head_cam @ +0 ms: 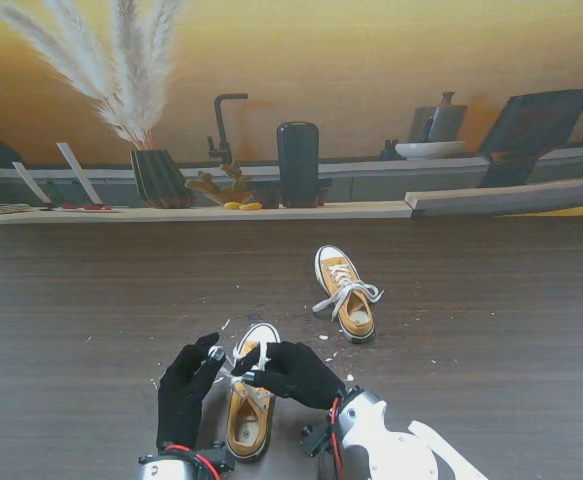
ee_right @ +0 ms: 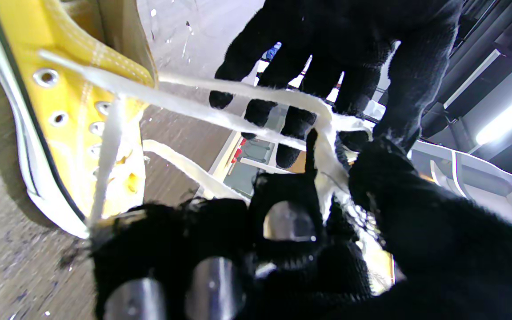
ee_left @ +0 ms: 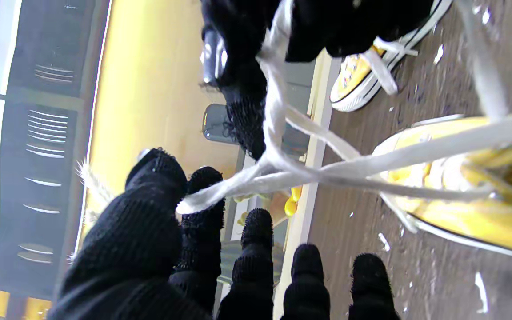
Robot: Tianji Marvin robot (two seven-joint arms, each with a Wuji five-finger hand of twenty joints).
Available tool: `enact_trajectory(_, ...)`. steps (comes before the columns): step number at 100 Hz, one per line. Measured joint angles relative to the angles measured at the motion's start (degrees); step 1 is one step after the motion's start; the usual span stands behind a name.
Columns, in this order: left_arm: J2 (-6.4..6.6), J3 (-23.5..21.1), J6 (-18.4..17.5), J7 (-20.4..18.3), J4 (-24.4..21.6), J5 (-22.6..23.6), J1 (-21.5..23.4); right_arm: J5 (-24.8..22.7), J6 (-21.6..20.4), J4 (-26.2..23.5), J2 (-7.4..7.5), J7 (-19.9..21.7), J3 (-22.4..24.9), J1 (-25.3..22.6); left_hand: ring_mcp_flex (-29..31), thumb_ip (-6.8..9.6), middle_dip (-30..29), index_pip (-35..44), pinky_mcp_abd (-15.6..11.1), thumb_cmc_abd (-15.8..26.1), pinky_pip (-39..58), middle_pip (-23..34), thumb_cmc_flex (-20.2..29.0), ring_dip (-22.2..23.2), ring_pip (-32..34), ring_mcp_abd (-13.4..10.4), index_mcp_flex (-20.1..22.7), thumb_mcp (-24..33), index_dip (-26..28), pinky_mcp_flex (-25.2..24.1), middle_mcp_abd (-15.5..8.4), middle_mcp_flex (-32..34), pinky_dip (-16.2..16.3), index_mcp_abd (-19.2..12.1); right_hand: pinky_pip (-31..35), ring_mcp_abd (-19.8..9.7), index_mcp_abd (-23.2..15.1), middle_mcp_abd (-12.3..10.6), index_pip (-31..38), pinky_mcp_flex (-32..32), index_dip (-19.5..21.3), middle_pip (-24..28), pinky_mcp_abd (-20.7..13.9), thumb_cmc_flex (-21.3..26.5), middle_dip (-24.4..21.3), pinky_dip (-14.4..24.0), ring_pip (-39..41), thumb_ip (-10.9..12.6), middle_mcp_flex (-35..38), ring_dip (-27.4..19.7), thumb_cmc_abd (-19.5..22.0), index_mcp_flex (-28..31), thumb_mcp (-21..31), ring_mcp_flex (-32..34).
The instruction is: Tie the shoelaces into a bow on the shoes
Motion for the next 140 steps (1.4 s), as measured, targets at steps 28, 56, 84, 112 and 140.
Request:
enact_trajectory(28, -0.96, 0.1, -5.0, 1.7, 2.6, 1.7, -1.3, -0.1, 0.0, 0.0, 0.08, 0.2, 0.0, 0.0, 10.3, 0.93, -5.1, 6.6, 0.1, -6.5, -15.2, -1.6, -1.9, -3.3, -1.2, 0.7, 0.6, 14.7, -2.8, 7.3, 1.4, 14.4, 0.0, 5.0, 0.0, 0.0, 0.0, 0.0, 0.0, 0.0, 0.0, 0.0, 0.0, 0.0, 0.0, 0.0, 0.0, 0.0, 0.0, 0.0, 0.0, 0.0, 0.0, 0.0)
enact_trajectory(56, -0.91, -0.2, -2.2, 0.8, 1.1, -0.9, -1.1, -0.2, -0.3, 0.0, 0.09, 0.2, 0.3, -0.3, 19.3, 1.04, 23.6, 5.5, 0.4, 1.1, -7.2, 15.9, 4.2, 9.5, 23.4, 3.4, -7.2, 3.1, 17.2, 13.1, 2.7, 23.4, 14.3, 13.2, 0.0, 0.0, -0.3, 0.0, 1.4, 0.0, 0.0, 0.0, 0.0, 0.0, 0.0, -0.4, 0.0, 0.0, 0.0, -0.1, -0.6, 0.0, 0.0, 0.0)
enact_trajectory(84, -0.32, -2.5, -1.4, -2.5, 0.6, -1.9, -0.8, -0.1, -1.9, -0.4, 0.13, 0.2, 1.9, -1.7, 20.2, 1.04, 30.4, 2.9, 0.3, 6.4, 36.0, 28.7, 7.1, 18.9, 37.1, 5.4, -12.1, -4.4, 38.9, 5.9, 2.9, 19.5, 14.1, 15.3, 0.0, 2.9, -3.8, 3.1, 7.6, -1.4, 2.2, -7.1, 3.0, 0.0, -1.4, -15.0, -7.6, 0.0, -5.7, -9.0, -3.4, 1.2, -0.5, -0.2)
enact_trajectory(112, -0.19, -4.5, 0.8, -2.5, 0.9, -0.7, -0.8, 0.0, -1.5, -1.8, 0.75, 2.1, 4.1, -3.4, 28.9, 0.46, 34.1, 3.7, 1.8, 1.4, 44.2, 25.9, 5.8, 18.9, 39.4, 7.8, -10.4, 3.3, 30.0, 15.1, 3.8, 23.1, 8.4, 15.9, -25.5, 9.7, -5.2, 7.2, 9.2, -34.9, 8.6, -27.1, 10.5, 0.5, -16.8, -19.0, -44.3, 0.0, -29.5, -22.2, -1.9, 3.0, -3.1, -19.6)
enact_trajectory(140, 0.40, -7.2, 2.8, -5.2, -0.5, -0.5, 1.2, -1.2, -1.5, -1.9, 0.84, 0.7, 4.5, -3.7, 28.9, 0.46, 34.5, 3.5, 1.8, 3.8, 46.0, 28.3, 8.4, 20.8, 42.2, 7.8, -12.1, -4.3, 35.0, 15.7, 3.8, 21.8, 8.9, 15.9, -45.2, 8.0, -4.2, 7.3, 10.5, -49.9, 17.1, -36.8, 6.1, 1.6, -28.1, -27.1, -69.0, 0.0, -35.9, -29.4, 0.6, 4.7, -4.4, -31.0)
